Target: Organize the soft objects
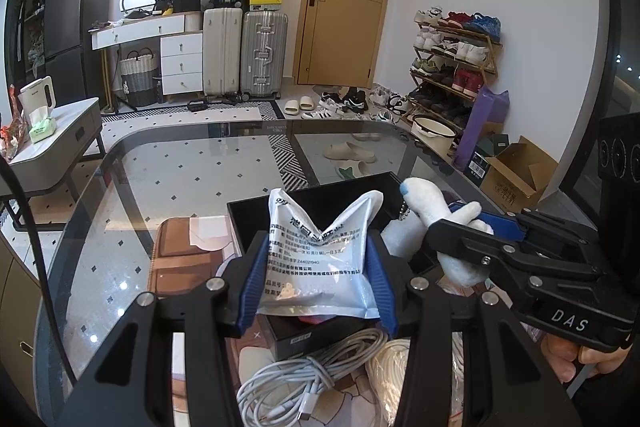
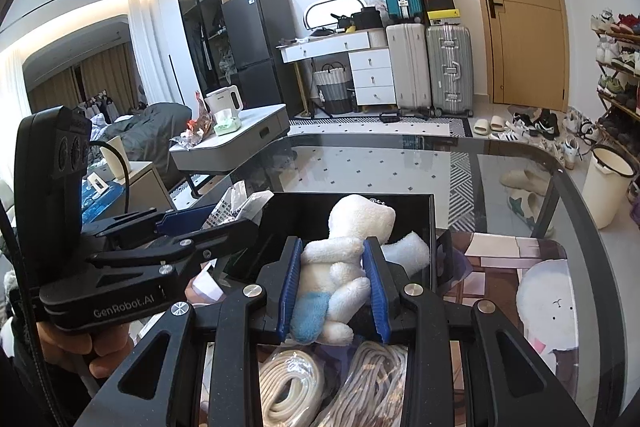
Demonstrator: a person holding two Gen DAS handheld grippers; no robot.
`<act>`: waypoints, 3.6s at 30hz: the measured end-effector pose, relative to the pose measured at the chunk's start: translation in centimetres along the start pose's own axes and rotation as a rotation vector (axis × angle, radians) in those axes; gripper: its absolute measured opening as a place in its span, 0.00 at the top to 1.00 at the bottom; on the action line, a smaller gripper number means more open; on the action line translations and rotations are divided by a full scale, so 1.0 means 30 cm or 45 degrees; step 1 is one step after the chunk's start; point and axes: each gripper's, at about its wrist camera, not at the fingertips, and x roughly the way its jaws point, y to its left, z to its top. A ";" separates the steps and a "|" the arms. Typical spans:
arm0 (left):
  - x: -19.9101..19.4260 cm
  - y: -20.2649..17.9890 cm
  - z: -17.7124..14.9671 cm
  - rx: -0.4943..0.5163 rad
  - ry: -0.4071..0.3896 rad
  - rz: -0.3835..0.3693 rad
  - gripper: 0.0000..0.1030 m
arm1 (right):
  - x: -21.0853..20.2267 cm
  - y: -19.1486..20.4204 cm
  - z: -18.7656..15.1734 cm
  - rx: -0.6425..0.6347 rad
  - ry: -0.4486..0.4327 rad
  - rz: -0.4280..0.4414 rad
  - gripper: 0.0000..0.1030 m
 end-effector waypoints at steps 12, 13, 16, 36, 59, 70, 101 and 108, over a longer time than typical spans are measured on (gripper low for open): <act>0.074 -0.020 0.014 0.032 0.035 -0.006 0.55 | 0.078 -0.042 0.046 0.032 0.029 -0.012 0.70; 0.079 -0.017 0.013 0.033 0.038 -0.008 0.55 | 0.085 -0.046 0.047 0.034 0.033 -0.014 0.70; 0.095 -0.017 0.015 0.030 0.045 -0.012 0.55 | 0.108 -0.055 0.048 0.043 0.046 -0.017 0.70; 0.157 -0.021 -0.017 0.068 0.108 -0.003 0.54 | 0.238 -0.102 0.041 0.027 0.141 -0.056 0.70; 0.152 -0.015 -0.026 0.093 0.129 -0.016 0.50 | 0.213 -0.070 0.012 -0.013 0.202 -0.070 0.65; 0.038 -0.023 -0.024 0.106 0.027 -0.025 0.07 | 0.059 -0.122 0.010 -0.013 0.082 -0.176 0.08; -0.139 0.044 -0.249 0.031 0.040 0.135 0.00 | -0.121 -0.093 -0.210 0.058 0.196 -0.211 0.01; -0.114 0.060 -0.273 0.016 0.081 0.143 0.00 | -0.097 -0.087 -0.227 0.051 0.231 -0.212 0.01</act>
